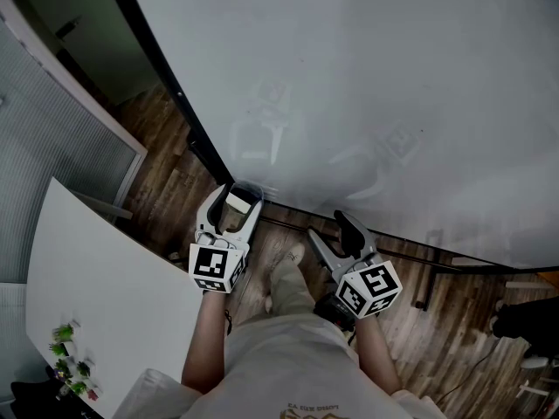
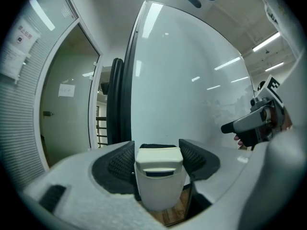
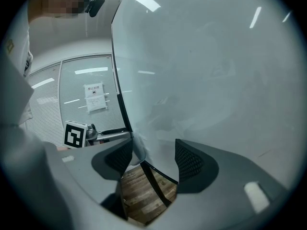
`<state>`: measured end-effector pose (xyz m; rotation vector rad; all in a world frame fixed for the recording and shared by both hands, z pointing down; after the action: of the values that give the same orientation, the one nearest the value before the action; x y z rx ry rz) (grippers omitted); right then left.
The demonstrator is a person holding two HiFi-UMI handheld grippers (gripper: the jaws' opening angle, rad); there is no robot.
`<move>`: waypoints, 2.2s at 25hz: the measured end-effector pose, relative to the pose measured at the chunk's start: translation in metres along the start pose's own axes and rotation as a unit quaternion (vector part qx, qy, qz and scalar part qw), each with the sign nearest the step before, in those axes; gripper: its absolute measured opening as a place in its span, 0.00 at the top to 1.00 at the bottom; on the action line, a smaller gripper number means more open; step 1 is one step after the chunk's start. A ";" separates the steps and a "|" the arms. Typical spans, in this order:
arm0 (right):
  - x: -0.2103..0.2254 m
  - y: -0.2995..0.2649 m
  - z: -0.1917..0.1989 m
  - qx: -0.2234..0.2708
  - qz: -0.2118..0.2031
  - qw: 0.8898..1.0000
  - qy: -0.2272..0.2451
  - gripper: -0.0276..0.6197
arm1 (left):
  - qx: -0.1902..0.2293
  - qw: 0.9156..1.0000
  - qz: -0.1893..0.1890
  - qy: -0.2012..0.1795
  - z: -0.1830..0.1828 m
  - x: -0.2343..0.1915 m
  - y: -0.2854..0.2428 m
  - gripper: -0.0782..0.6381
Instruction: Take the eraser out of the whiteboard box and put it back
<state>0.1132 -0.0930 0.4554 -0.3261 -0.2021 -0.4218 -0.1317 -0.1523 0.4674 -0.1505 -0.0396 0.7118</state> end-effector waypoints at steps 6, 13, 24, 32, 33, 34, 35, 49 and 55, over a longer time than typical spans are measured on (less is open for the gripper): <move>0.000 0.000 0.000 0.002 -0.001 1.000 0.000 0.52 | 0.002 1.000 -0.003 -0.004 0.001 0.001 0.002 0.48; -0.003 0.002 -0.004 0.008 -0.005 1.000 0.003 0.52 | 0.015 1.000 -0.008 -0.008 -0.006 0.003 0.011 0.48; -0.016 0.015 -0.010 0.024 -0.014 1.000 0.014 0.52 | 0.041 0.999 -0.015 -0.024 -0.026 0.015 0.036 0.49; -0.029 0.027 -0.012 0.032 -0.019 0.999 0.024 0.53 | 0.044 0.999 -0.002 -0.028 -0.031 0.034 0.055 0.54; -0.030 0.028 -0.012 0.033 -0.020 0.999 0.025 0.53 | 0.045 0.999 0.001 -0.027 -0.032 0.036 0.057 0.54; -0.032 0.029 -0.012 0.034 -0.020 0.999 0.026 0.53 | 0.046 0.999 0.003 -0.027 -0.033 0.039 0.059 0.55; -0.033 0.030 -0.013 0.036 -0.021 0.999 0.026 0.54 | 0.047 0.998 0.004 -0.028 -0.035 0.040 0.061 0.56; -0.048 0.059 -0.019 0.088 -0.031 0.995 0.030 0.78 | 0.073 0.996 -0.018 -0.042 -0.052 0.058 0.096 0.82; -0.049 0.068 -0.018 0.101 -0.019 0.994 0.038 0.94 | 0.077 0.996 0.035 -0.007 -0.055 0.068 0.102 0.88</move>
<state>0.1012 -0.0232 0.4077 -0.1070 -0.1759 -0.4474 -0.1411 -0.0386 0.3971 0.0014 0.0073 0.7833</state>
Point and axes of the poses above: the fingertips, and each gripper's own axes: y backward along the fingers, x to its right, z out of its underside, the point moved 9 cm from there along y, backward along the fingers, and after that the axes turned 9 degrees about z, right-handed, at the moved point
